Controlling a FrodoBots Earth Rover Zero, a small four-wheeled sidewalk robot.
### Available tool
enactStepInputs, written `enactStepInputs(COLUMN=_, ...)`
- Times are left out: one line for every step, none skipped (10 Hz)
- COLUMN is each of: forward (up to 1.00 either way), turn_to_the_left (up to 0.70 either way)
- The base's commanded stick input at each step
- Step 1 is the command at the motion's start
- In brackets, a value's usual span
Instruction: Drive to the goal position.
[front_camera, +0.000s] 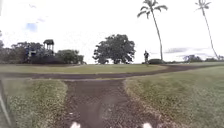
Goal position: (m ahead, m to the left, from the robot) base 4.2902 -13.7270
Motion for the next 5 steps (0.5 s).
enactStepInputs(forward=0.0, turn_to_the_left=-0.45)
enactStepInputs(forward=0.0, turn_to_the_left=-0.45)
enactStepInputs(forward=0.0, turn_to_the_left=-0.45)
enactStepInputs(forward=0.0, turn_to_the_left=-0.26)
enactStepInputs(forward=0.0, turn_to_the_left=-0.05)
